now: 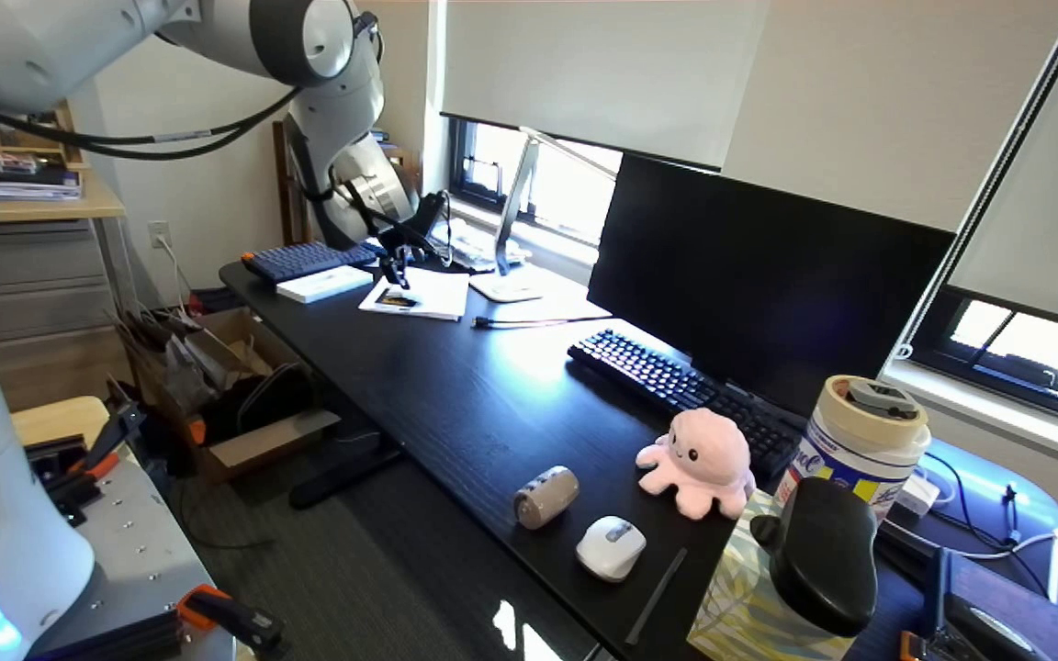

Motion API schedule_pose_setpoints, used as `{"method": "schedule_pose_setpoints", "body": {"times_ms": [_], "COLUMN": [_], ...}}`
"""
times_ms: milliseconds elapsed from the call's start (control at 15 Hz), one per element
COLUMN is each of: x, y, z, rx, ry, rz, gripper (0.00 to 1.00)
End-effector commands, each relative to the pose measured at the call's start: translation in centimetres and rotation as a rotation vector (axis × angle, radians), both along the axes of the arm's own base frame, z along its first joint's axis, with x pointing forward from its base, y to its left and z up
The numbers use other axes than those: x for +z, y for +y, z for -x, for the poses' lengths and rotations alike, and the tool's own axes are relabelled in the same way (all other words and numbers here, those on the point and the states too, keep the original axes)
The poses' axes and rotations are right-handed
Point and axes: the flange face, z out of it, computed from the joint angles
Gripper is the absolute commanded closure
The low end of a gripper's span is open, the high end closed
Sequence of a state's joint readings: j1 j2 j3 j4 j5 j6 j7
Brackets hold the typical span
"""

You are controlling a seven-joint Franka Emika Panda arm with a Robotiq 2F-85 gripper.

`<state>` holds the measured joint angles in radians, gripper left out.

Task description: Move the flyer on the right of the table and put it on top of the stack of papers on the left

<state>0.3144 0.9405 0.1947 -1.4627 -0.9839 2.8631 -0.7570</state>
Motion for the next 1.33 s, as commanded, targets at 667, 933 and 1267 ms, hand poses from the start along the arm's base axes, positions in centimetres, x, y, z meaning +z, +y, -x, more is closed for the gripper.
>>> {"method": "schedule_pose_setpoints", "body": {"times_ms": [667, 933, 1267], "x": [14.1, 17.3, 19.1], "y": [-10.2, -15.4, -22.0], "z": [6.8, 10.9, 14.3], "rx": [-0.459, -0.641, -0.801], "ry": [-0.057, -0.095, -0.072], "rz": [-0.178, -0.292, -0.265], "gripper": [0.0, 0.0, 0.0]}}
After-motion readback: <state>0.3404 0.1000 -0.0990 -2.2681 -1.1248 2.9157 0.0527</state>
